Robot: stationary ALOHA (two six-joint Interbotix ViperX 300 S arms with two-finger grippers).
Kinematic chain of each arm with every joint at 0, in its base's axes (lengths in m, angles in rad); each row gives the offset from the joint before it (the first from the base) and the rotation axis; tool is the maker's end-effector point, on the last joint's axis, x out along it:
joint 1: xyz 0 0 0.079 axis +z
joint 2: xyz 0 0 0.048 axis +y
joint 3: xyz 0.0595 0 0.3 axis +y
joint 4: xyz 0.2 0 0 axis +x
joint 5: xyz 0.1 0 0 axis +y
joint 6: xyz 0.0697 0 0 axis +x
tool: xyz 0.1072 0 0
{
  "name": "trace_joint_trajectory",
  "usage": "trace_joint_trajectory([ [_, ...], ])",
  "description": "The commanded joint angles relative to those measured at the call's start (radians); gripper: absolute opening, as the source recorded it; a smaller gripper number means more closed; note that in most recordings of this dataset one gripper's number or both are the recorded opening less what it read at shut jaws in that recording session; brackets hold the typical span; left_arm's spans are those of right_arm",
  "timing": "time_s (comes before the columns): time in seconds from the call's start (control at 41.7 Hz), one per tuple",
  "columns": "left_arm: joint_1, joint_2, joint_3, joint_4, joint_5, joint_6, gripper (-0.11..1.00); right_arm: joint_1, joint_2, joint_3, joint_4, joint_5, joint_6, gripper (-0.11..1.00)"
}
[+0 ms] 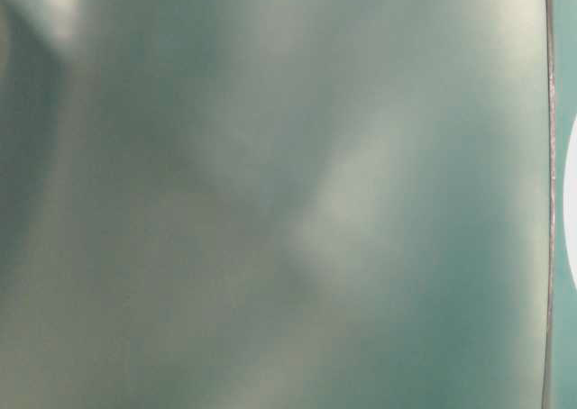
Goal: Scoop the yellow hexagonal prism block from the bowl with a spoon using the right arm.
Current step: 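Move the right gripper toward the red spoon handle in the spoon rest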
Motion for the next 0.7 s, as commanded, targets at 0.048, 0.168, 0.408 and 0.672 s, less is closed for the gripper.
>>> trace_joint_trajectory([
  [0.048,0.0,-0.011,-0.023,0.006,-0.008,-0.005,0.03,-0.002,0.002,-0.025,0.006,0.02,0.015,0.0],
  [0.168,0.0,-0.014,-0.021,0.008,-0.006,-0.005,0.0,-0.002,0.002,-0.029,0.006,0.037,0.018,0.0],
  [0.408,0.0,-0.009,-0.021,0.008,-0.006,-0.005,0.0,-0.002,0.011,-0.026,0.006,0.04,0.021,0.2],
  [0.672,0.0,-0.015,-0.023,0.008,0.0,-0.003,0.0,0.0,0.071,-0.011,0.012,-0.014,0.023,0.57],
])
